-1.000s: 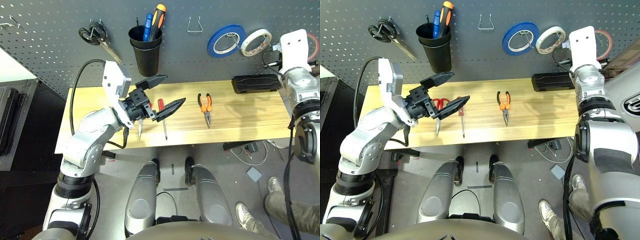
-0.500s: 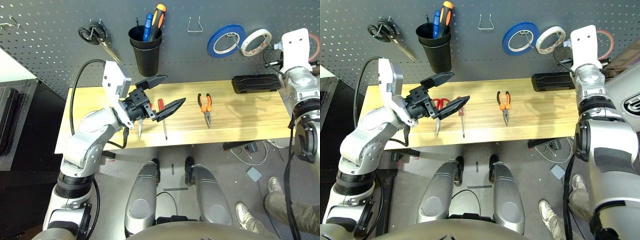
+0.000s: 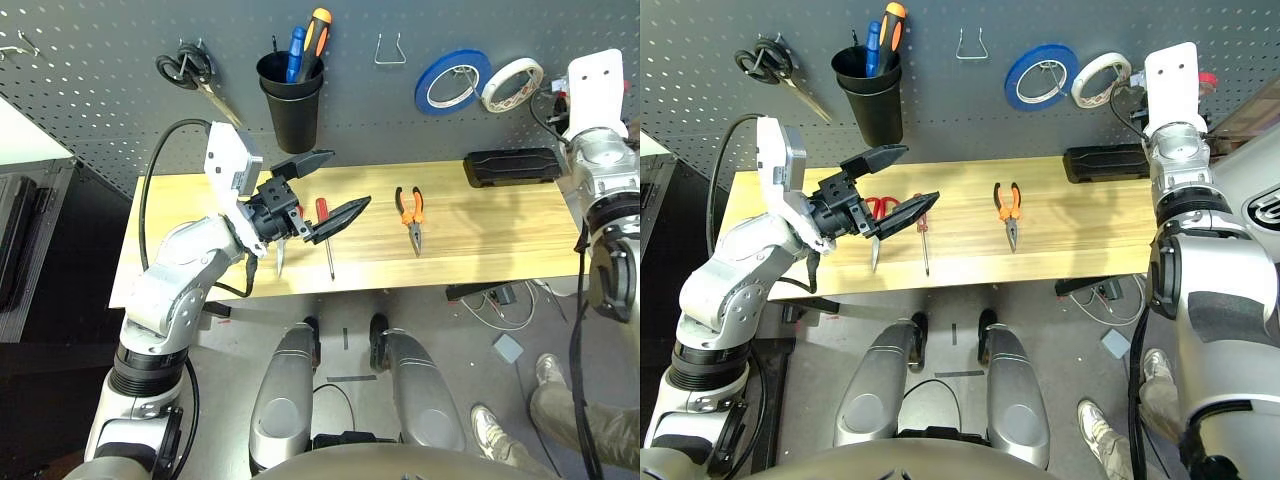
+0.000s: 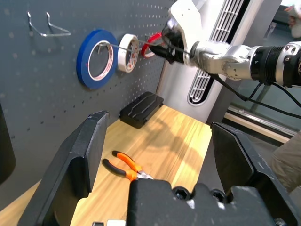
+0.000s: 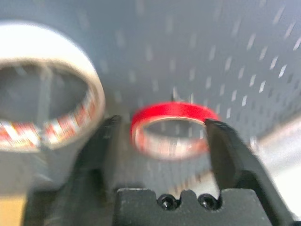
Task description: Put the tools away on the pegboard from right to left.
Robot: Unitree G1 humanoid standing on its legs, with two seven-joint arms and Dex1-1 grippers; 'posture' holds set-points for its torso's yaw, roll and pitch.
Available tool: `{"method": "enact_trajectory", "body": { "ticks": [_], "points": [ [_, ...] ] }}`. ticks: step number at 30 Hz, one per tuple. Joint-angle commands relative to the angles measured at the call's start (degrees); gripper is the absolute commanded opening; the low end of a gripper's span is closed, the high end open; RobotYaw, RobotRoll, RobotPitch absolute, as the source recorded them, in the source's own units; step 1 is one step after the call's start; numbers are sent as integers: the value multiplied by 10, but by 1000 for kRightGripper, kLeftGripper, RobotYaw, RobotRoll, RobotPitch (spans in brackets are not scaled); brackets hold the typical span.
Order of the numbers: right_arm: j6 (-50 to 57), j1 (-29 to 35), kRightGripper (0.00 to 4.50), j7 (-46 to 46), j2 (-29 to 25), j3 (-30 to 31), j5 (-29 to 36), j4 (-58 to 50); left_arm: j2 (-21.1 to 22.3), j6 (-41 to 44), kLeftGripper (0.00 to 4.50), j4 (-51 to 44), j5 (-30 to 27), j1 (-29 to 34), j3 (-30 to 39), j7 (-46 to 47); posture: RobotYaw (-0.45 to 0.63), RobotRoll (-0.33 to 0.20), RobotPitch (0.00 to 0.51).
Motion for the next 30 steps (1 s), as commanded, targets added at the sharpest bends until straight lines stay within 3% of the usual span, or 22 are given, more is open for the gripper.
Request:
{"method": "enact_trajectory", "body": {
  "ticks": [1, 11, 18, 30],
  "points": [
    [-73, 33, 4475, 40, 10, -6, 14, -10, 6, 1, 4500, -13, 1, 6, -6, -3, 253, 0, 267],
    [-79, 137, 4475, 237, 50, 8, 48, -50, 9, 3, 4500, -8, 6, 3, -5, 0, 261, 0, 271],
    [47, 181, 4475, 235, 84, 32, 37, -60, 10, 5, 4500, -9, 7, 1, -5, 2, 261, 0, 274],
    [260, 160, 4475, 204, 155, 22, 72, -84, 17, 11, 4500, -12, 6, -1, -2, 8, 265, 0, 282]
  ]
}}
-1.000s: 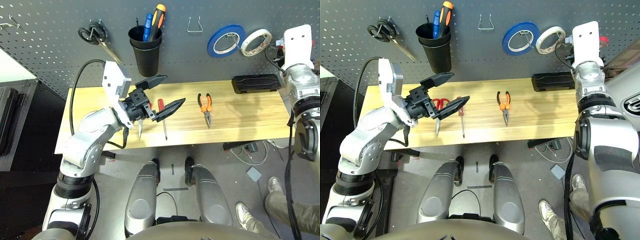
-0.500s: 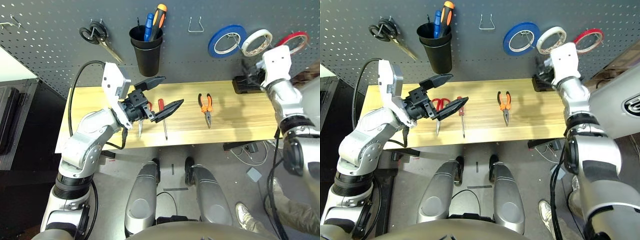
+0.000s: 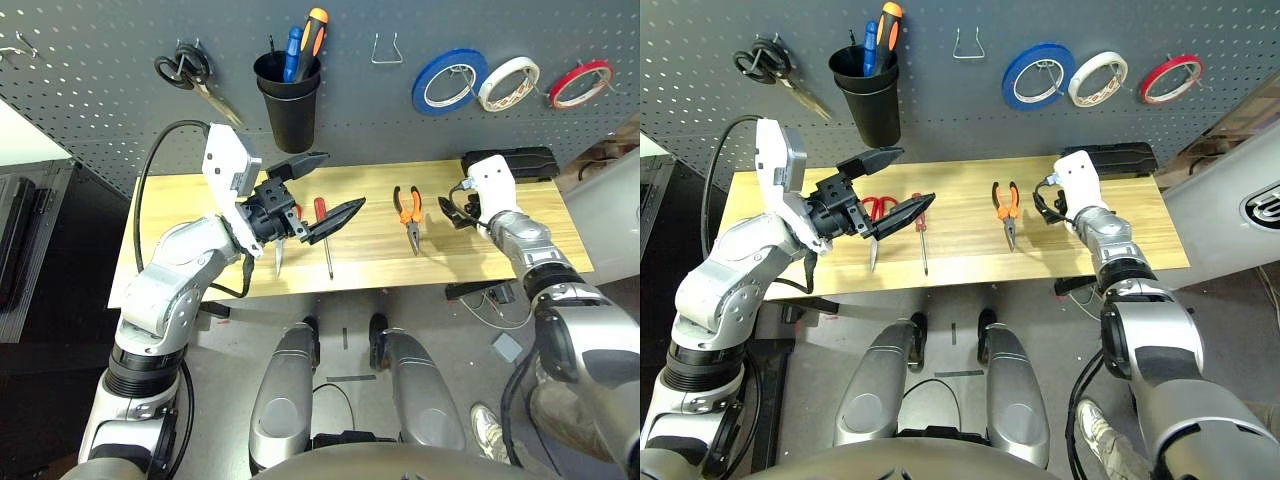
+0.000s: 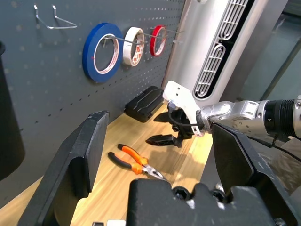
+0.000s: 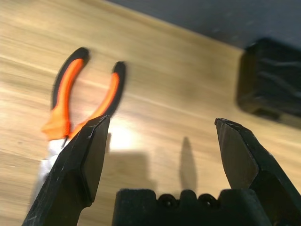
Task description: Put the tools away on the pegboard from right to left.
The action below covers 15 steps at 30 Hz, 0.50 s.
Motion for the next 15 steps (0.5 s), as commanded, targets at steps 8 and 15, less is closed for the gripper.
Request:
{"method": "enact_trajectory", "body": {
  "ticks": [8, 15],
  "points": [
    [161, -35, 4475, -32, 38, -31, 49, 2, 14, 8, 4500, -11, 6, 4, -4, -2, 266, 0, 283],
    [198, -60, 4475, -63, 59, -47, 63, 24, 17, 10, 4500, -11, 6, 7, -3, -3, 269, 0, 282]
  ]
}}
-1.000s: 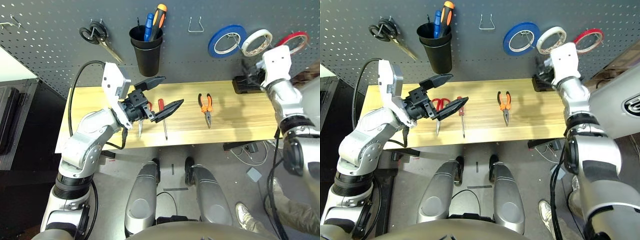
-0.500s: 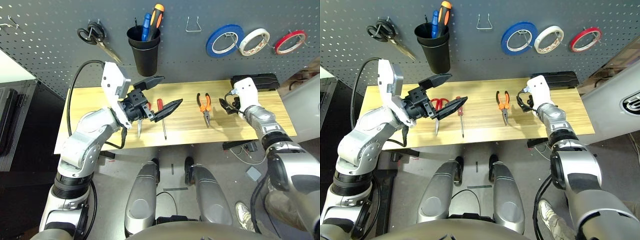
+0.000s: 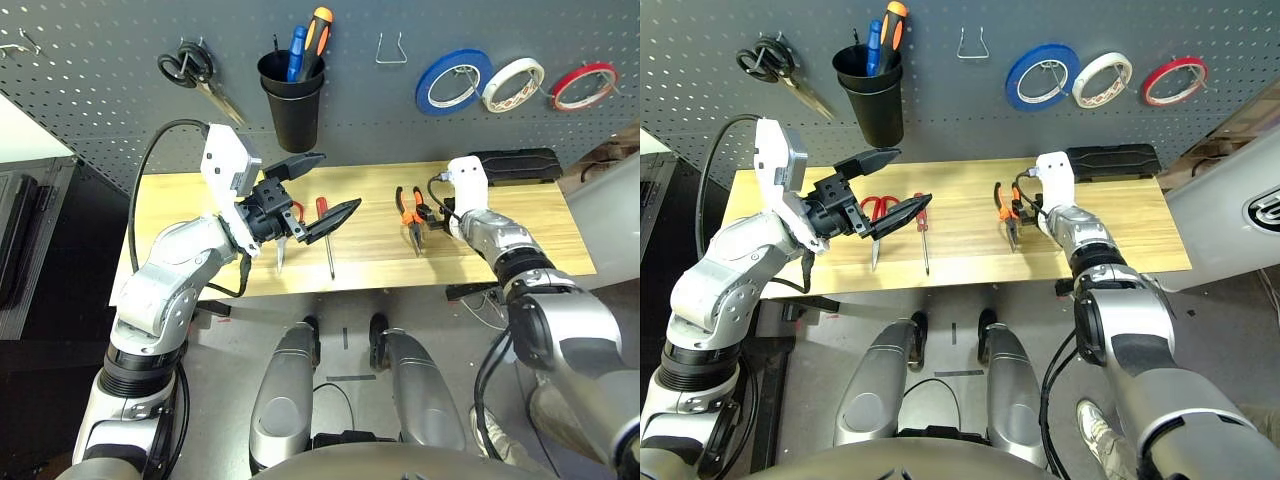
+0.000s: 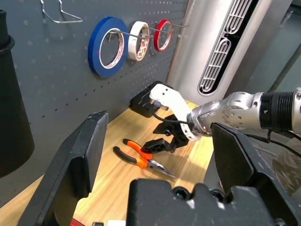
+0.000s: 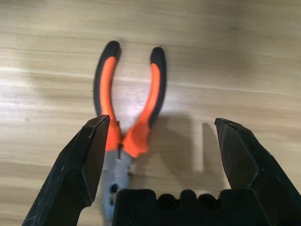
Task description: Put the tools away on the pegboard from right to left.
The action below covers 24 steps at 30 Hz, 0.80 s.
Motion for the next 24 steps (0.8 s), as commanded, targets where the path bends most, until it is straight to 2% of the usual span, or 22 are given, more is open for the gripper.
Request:
{"method": "enact_trajectory", "body": {
  "ticks": [1, 6, 16, 24],
  "points": [
    [22, -4, 4475, -16, 6, -11, 9, 24, 8, 7, 4500, -10, 1, 7, -2, -3, 269, 0, 282],
    [27, -19, 4475, -45, 15, -20, 14, 48, 26, 17, 4500, -6, 6, 10, -3, -5, 282, 0, 274],
    [30, -34, 4475, -87, 32, -37, 13, 75, 89, 64, 4500, 0, 19, 17, -10, -17, 297, 0, 282],
    [24, -39, 4475, -102, 46, -45, 8, 84, 151, 77, 4500, 13, 67, 30, -36, -42, 316, 0, 299]
  ]
}}
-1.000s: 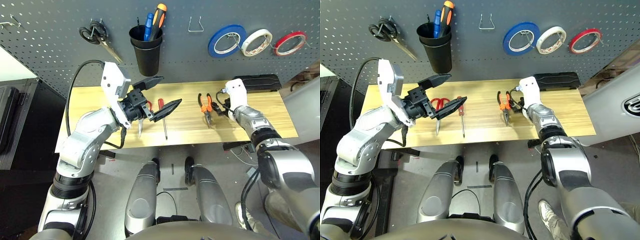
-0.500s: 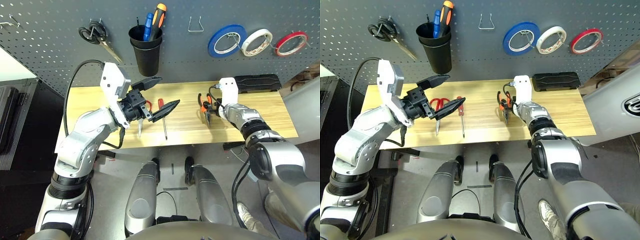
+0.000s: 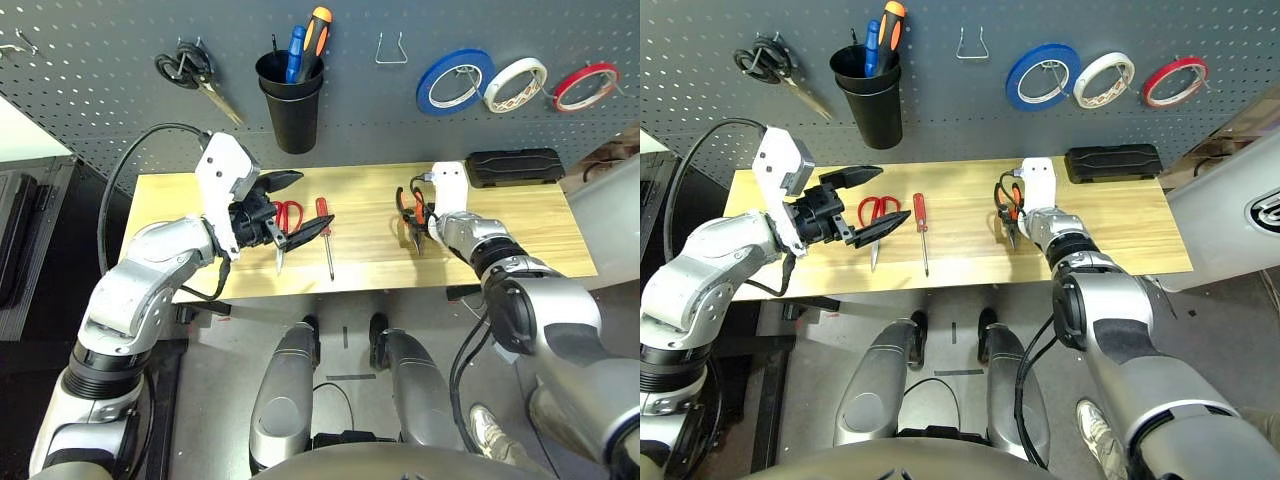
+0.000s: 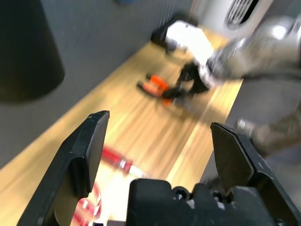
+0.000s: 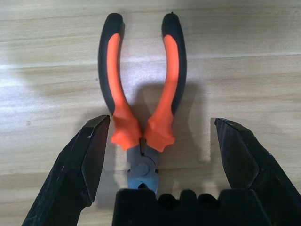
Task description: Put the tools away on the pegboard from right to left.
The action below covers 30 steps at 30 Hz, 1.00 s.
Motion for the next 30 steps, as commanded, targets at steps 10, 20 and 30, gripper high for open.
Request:
{"method": "enact_trajectory", "body": {
  "ticks": [10, 20, 30],
  "points": [
    [0, -2, 4475, -20, 12, -8, -1, 20, 64, 1, 4500, 38, 111, 16, -74, -29, 335, 0, 314],
    [-12, 5, 2237, -31, 8, -11, -7, 23, 52, -4, 4500, 47, 134, 11, -78, -35, 337, 0, 320],
    [-92, 12, 2216, 20, -1, 56, -71, 12, 30, -19, 4500, 55, 144, 11, -61, -29, 344, 0, 314]
  ]
}}
